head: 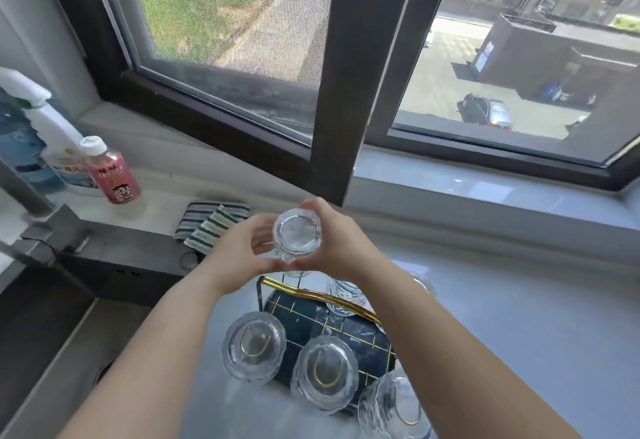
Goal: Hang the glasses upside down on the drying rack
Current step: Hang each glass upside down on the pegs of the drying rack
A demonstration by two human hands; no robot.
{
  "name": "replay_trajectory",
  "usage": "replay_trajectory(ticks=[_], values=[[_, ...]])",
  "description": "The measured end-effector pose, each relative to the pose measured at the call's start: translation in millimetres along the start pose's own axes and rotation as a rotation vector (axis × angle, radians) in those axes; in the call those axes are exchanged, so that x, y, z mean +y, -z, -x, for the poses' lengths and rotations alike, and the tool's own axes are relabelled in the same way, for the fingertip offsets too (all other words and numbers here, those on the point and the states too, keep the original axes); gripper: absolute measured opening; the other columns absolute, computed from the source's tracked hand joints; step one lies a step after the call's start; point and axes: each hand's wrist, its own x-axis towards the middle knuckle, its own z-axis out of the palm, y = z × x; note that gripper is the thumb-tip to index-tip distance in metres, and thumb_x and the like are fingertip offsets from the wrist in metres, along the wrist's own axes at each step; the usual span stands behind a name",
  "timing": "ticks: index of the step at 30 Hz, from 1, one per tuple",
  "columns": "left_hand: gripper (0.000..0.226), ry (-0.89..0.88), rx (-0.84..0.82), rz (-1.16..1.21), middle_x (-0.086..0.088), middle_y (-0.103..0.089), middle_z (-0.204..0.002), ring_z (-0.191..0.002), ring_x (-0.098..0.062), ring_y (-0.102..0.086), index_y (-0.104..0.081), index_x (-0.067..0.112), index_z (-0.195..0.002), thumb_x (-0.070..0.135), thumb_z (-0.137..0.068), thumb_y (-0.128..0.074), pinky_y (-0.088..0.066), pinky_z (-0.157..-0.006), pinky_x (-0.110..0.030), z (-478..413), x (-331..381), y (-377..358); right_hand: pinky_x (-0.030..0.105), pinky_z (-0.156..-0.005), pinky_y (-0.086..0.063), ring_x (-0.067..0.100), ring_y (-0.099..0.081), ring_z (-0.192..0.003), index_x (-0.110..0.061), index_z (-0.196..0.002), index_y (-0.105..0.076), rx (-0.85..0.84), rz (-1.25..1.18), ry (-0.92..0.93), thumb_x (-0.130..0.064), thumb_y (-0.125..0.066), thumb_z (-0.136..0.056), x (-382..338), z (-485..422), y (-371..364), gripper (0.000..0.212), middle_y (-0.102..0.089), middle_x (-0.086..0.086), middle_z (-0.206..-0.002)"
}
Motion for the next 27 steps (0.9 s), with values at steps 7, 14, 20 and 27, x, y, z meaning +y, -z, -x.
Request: replay_trajectory(ticks=[7,14,20,27], values=[[0.073,0.039,-0.037,-0.041,0.010,-0.060,-0.112,-0.099,0.006,-0.054,-0.050,0.022,-0.123,0.007,-0.059,-0.083,-0.041,-0.076,-0.007,-9,-15,-5,0.030,-0.075,-0.045,0.020,-0.051,-0.097,-0.019,-0.121,-0.034,-0.075,0.096,-0.033,-0.027,-0.087,-0.056,10,-9,-10,0.084,-0.055,0.007,-0.124],[0.072,0.034,-0.055,-0.100,0.008,-0.062,-0.114,-0.106,-0.005,-0.057,-0.052,0.027,-0.119,0.011,-0.057,-0.085,-0.044,-0.096,-0.026,-13,-28,-4,0.031,-0.070,-0.043,0.019,-0.048,-0.088,-0.015,-0.117,-0.037,-0.118,0.173,-0.040,-0.026,-0.088,-0.055,14,-13,-16,0.082,-0.055,0.009,-0.120],[0.068,0.025,-0.048,-0.063,0.014,-0.062,-0.111,-0.104,-0.002,-0.058,-0.052,0.040,-0.109,0.015,-0.055,-0.086,-0.044,-0.091,-0.020,-14,-38,-4,0.036,-0.073,-0.048,0.022,-0.052,-0.089,-0.016,-0.115,-0.038,-0.118,0.221,-0.031,-0.030,-0.088,-0.052,14,-14,-19,0.082,-0.056,0.008,-0.118],[0.067,0.016,-0.078,-0.067,0.026,-0.056,-0.106,-0.103,0.007,-0.053,-0.047,0.053,-0.100,0.017,-0.058,-0.084,-0.040,-0.086,-0.012,-17,-42,-5,0.039,-0.076,-0.052,0.025,-0.056,-0.093,-0.016,-0.116,-0.037,-0.122,0.249,-0.025,-0.031,-0.089,-0.052,13,-12,-18,0.084,-0.054,0.008,-0.119]])
